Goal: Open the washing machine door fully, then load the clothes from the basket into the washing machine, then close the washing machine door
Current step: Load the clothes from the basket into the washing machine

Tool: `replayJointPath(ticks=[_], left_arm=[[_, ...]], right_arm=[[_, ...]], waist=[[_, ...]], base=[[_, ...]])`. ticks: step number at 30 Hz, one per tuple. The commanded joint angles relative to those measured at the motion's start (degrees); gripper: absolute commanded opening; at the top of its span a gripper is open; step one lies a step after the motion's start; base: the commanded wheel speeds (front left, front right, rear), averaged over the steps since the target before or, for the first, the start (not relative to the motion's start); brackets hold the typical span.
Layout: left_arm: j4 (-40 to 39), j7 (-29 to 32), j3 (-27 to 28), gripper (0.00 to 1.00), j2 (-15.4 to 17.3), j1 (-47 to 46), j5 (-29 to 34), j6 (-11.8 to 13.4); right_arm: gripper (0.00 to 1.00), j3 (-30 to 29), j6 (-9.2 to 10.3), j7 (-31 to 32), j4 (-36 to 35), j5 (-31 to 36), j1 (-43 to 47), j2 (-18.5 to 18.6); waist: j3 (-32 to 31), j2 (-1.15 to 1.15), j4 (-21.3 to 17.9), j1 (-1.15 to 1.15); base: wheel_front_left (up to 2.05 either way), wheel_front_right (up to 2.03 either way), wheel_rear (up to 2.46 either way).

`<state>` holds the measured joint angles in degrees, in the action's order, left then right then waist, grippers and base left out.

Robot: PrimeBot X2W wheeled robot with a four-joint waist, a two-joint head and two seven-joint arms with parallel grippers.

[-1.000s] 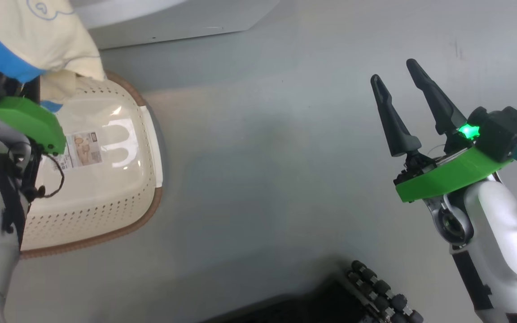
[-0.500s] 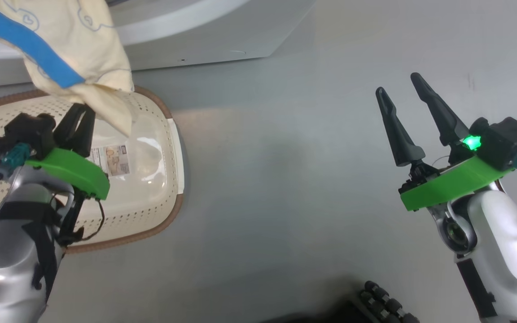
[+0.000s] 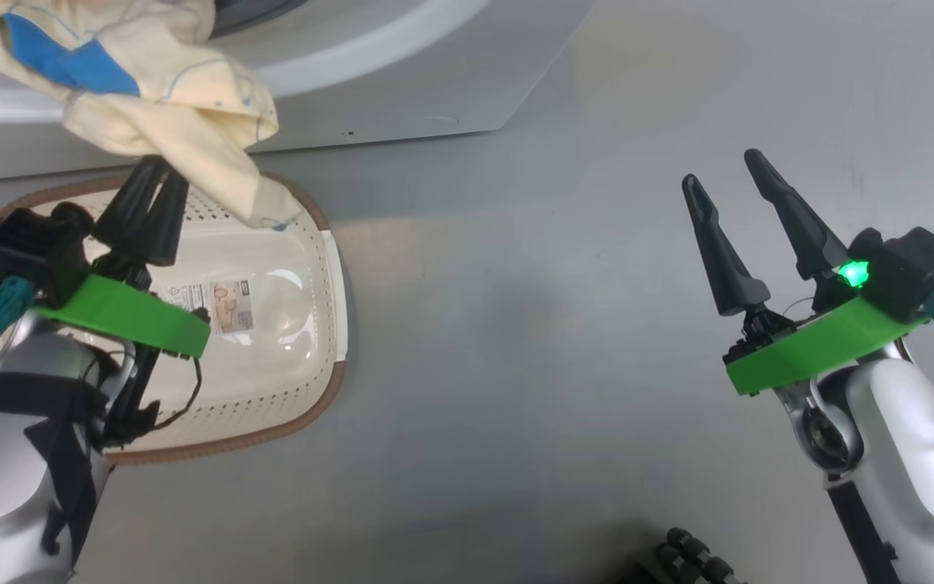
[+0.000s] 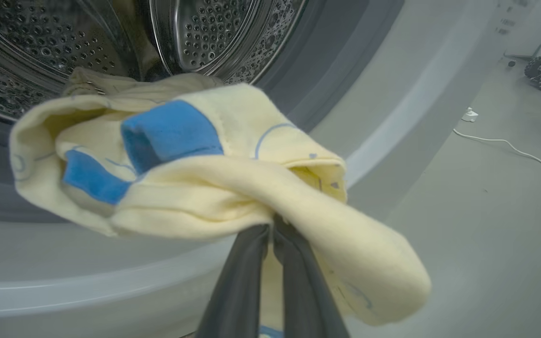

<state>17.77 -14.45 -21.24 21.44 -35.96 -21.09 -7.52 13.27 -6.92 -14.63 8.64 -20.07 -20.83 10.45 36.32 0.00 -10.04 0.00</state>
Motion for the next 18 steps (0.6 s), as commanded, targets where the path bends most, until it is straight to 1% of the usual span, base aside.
replayJointPath(ticks=[1,3,6,12,18], left_arm=[[-2.0,-0.5,3.0,0.0,2.9,-0.4,0.9,0.0],[-2.5,-0.5,3.6,0.0,3.2,-1.2,1.6,0.3],[-3.0,0.0,4.3,0.0,4.1,-3.1,2.5,1.4],[-4.7,4.1,5.5,0.0,5.3,-8.4,2.8,3.2],[-3.2,8.0,5.3,0.0,3.8,-13.7,2.1,4.3]], right_arm=[[1.0,0.5,-0.57,-0.4,-1.5,0.0,1.9,0.9],[1.0,0.4,-0.57,-0.4,-1.5,0.0,2.1,0.8],[1.0,0.2,-0.57,-0.4,-1.4,-0.1,2.4,0.7],[1.0,-0.1,-0.57,-0.4,-1.4,-0.1,2.5,0.4],[1.0,0.3,-0.57,-0.4,-1.4,-0.2,1.9,0.1]], waist=[[-0.2,0.0,0.0,0.0],[-0.4,0.0,0.0,0.0],[-0.7,0.0,0.1,0.0],[-0.9,0.0,0.3,0.0],[-0.4,0.0,0.0,0.0]], base=[[0.0,0.0,0.0],[0.0,0.0,0.0],[0.0,0.0,0.0],[0.0,0.0,0.0],[0.0,0.0,0.0]])
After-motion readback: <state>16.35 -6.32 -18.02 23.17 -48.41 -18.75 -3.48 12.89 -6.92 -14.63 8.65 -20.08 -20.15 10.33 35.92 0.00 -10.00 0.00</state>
